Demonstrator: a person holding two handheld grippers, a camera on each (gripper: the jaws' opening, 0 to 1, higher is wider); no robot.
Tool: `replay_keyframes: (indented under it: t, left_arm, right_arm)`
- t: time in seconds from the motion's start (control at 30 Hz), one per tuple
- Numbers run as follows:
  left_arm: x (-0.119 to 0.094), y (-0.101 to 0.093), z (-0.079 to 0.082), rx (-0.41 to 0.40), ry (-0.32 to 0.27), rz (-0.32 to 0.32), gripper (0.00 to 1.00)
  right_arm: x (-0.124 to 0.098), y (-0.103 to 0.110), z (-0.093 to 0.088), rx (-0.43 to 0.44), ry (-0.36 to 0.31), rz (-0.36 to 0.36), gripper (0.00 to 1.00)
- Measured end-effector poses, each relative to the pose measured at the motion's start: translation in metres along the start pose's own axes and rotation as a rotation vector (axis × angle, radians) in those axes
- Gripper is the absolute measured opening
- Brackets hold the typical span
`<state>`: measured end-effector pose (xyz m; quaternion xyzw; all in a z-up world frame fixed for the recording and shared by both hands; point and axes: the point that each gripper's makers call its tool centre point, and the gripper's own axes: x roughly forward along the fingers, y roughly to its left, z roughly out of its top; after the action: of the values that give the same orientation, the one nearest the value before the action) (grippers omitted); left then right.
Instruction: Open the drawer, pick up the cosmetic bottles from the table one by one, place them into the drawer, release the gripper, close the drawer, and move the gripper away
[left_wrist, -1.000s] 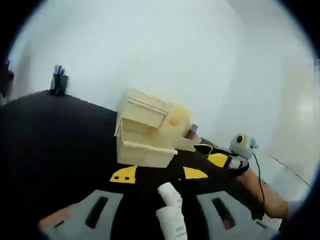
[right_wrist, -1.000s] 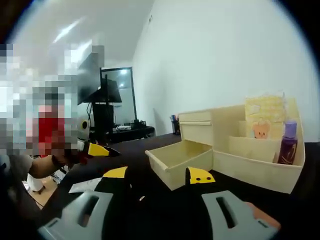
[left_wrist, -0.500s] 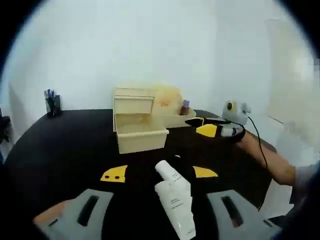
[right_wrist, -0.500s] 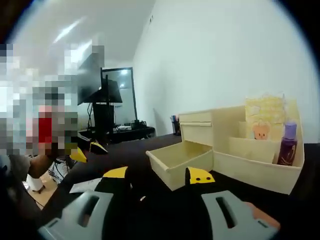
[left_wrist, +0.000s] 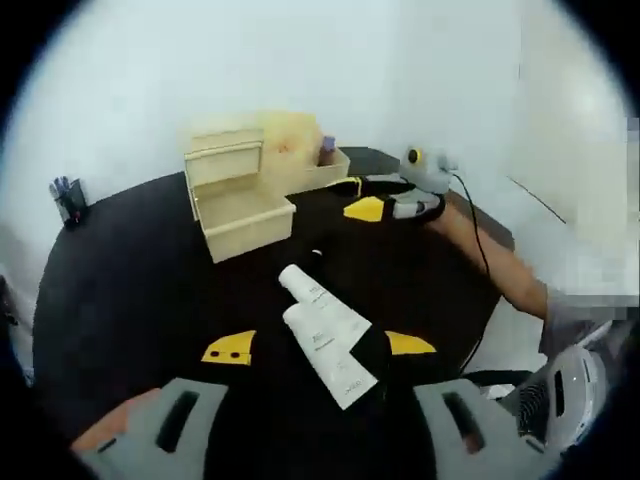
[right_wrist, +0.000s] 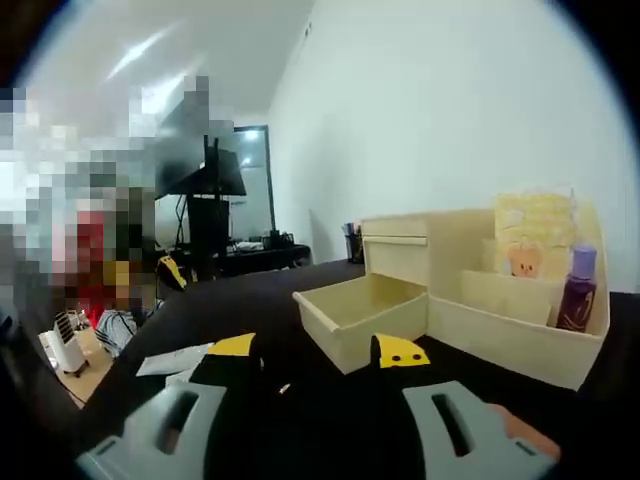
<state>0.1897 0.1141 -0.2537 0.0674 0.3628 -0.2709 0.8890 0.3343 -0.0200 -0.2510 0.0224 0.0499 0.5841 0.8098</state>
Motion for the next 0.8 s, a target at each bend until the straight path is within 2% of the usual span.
replay_keyframes:
  t: [0.07,0.1,0.17,0.23,0.3,0.37,0.43,0.5,0.63,0.7,0.77,0.8]
  left_arm:
    - [-0.001,-0.008,-0.008,0.036,0.047,0.042,0.42]
    - [0.001,-0.012,-0.009,0.057,0.057,0.040,0.42]
    - [0.006,-0.031,-0.015,0.052,0.083,-0.014,0.45]
    - [0.010,-0.043,-0.016,0.047,0.086,-0.060,0.50]
    - [0.013,-0.044,-0.016,0.054,0.097,-0.052,0.54]
    - [0.015,-0.041,-0.019,0.071,0.119,-0.023,0.54]
    - [0.019,-0.039,-0.024,0.084,0.153,-0.011,0.54]
    - [0.022,-0.038,-0.027,0.095,0.176,-0.003,0.54]
    - [0.030,-0.027,-0.028,0.107,0.194,0.048,0.54]
    - [0.035,-0.025,-0.031,0.097,0.212,0.053,0.54]
    - [0.041,-0.036,-0.044,0.093,0.240,0.068,0.54]
    - [0.042,-0.029,-0.045,0.099,0.258,0.077,0.54]
  right_arm:
    - [0.001,-0.001,0.000,-0.003,0.003,0.004,0.40]
    - [0.001,0.000,0.001,-0.006,0.004,0.008,0.40]
    - [0.001,0.005,0.001,-0.022,0.006,0.028,0.40]
    - [-0.002,0.019,-0.003,-0.065,0.055,0.096,0.40]
    - [-0.005,0.032,-0.009,-0.112,0.107,0.154,0.40]
    - [-0.007,0.042,-0.017,-0.170,0.167,0.190,0.40]
    - [-0.009,0.049,-0.020,-0.209,0.198,0.210,0.41]
    - [-0.014,0.064,-0.024,-0.198,0.230,0.282,0.42]
    - [-0.023,0.079,-0.025,-0.191,0.257,0.346,0.46]
    - [-0.031,0.089,-0.029,-0.181,0.293,0.405,0.46]
    - [-0.032,0.092,-0.029,-0.185,0.299,0.410,0.47]
    - [-0.034,0.093,-0.030,-0.187,0.305,0.416,0.47]
